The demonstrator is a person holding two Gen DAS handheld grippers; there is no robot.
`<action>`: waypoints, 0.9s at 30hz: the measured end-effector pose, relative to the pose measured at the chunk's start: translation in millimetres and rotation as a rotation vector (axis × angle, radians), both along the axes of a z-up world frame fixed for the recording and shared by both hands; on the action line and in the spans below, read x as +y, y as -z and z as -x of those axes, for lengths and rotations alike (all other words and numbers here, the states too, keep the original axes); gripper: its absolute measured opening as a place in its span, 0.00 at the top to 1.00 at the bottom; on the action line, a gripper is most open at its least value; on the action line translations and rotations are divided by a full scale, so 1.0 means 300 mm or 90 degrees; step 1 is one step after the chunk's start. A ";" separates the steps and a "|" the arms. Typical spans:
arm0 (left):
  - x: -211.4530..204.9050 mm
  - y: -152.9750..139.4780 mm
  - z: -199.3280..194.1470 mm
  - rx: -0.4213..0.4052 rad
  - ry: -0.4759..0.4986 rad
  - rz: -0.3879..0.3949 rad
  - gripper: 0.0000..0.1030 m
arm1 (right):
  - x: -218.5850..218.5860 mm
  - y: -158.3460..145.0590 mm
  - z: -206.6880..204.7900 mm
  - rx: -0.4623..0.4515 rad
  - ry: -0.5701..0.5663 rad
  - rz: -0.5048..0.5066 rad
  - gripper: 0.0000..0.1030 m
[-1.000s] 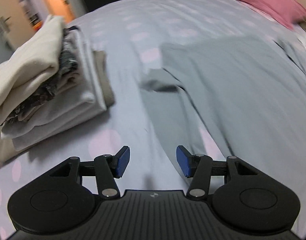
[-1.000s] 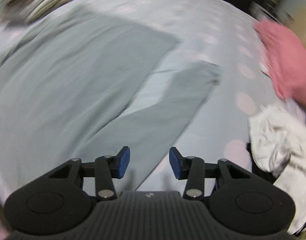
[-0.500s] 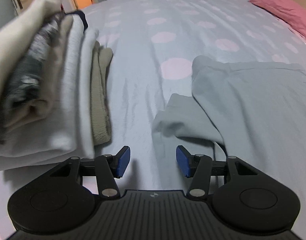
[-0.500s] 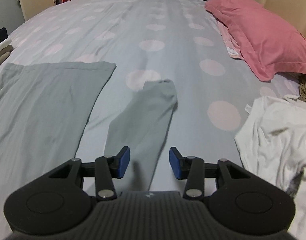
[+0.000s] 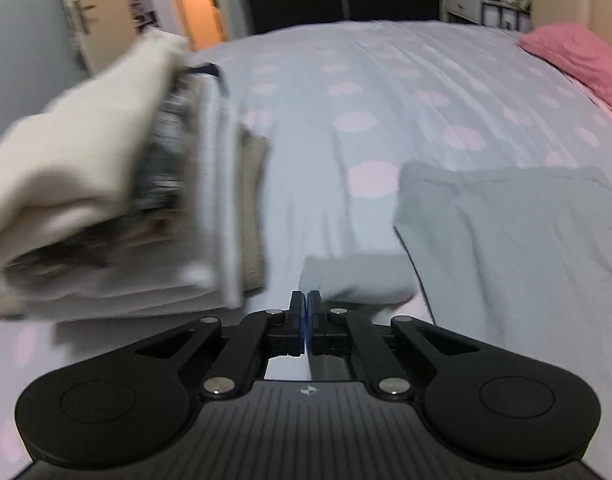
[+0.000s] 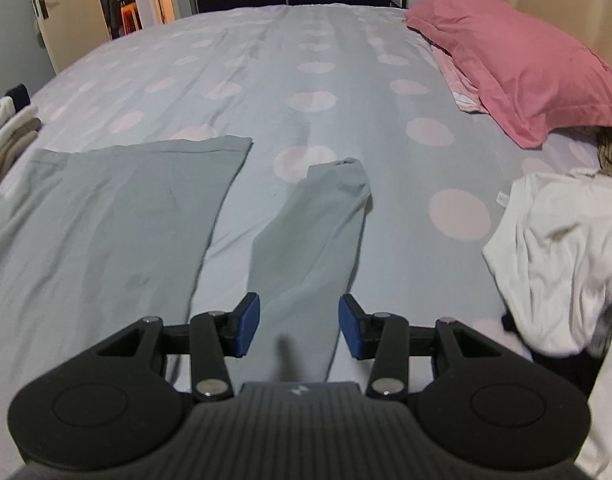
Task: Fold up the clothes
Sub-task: 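Grasp the shirt sleeve with the left tool beside the folded stack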
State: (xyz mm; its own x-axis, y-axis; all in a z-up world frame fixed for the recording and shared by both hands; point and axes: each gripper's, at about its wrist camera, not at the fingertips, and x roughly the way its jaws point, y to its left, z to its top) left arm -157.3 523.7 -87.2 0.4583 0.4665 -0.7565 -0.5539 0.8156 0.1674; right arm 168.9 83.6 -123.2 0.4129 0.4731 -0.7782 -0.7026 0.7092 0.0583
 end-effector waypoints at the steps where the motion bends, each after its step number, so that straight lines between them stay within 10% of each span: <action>1: -0.001 -0.032 0.032 -0.001 -0.014 -0.005 1.00 | -0.012 -0.003 0.017 -0.001 0.000 -0.001 0.55; 16: 0.053 -0.306 0.426 0.004 -0.235 -0.024 1.00 | -0.063 -0.129 0.146 -0.033 -0.007 -0.032 0.53; 27: 0.216 -0.011 0.139 0.053 -0.288 0.038 1.00 | -0.047 -0.142 0.151 -0.034 -0.014 -0.044 0.53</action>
